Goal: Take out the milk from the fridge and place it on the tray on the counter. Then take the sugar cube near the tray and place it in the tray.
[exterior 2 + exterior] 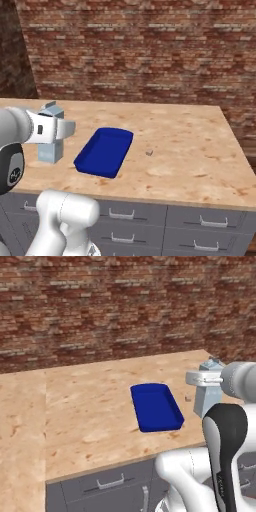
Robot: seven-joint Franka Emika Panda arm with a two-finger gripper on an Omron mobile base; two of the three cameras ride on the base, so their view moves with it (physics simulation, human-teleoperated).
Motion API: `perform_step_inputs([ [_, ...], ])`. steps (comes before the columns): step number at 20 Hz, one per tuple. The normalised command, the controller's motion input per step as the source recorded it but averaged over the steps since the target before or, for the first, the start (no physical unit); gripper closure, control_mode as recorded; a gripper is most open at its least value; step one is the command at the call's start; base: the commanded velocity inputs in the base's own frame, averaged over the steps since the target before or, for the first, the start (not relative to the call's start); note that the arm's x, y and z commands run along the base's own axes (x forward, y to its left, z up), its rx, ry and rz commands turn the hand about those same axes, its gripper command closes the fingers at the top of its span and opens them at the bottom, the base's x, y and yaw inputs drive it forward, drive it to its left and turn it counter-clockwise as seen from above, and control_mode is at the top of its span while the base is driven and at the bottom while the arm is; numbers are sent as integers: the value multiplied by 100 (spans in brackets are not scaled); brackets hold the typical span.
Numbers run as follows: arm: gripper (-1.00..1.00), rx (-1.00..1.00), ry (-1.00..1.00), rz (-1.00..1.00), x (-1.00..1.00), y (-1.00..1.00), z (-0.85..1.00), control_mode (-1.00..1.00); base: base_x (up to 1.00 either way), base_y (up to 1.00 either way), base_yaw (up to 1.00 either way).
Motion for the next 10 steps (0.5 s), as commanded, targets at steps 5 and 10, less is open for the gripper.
perform_step_inputs([
  [5, 100, 0, 0, 0, 0, 0, 0, 100, 7, -92, 18],
  [10, 100, 0, 0, 0, 0, 0, 0, 100, 5, 24, 1],
])
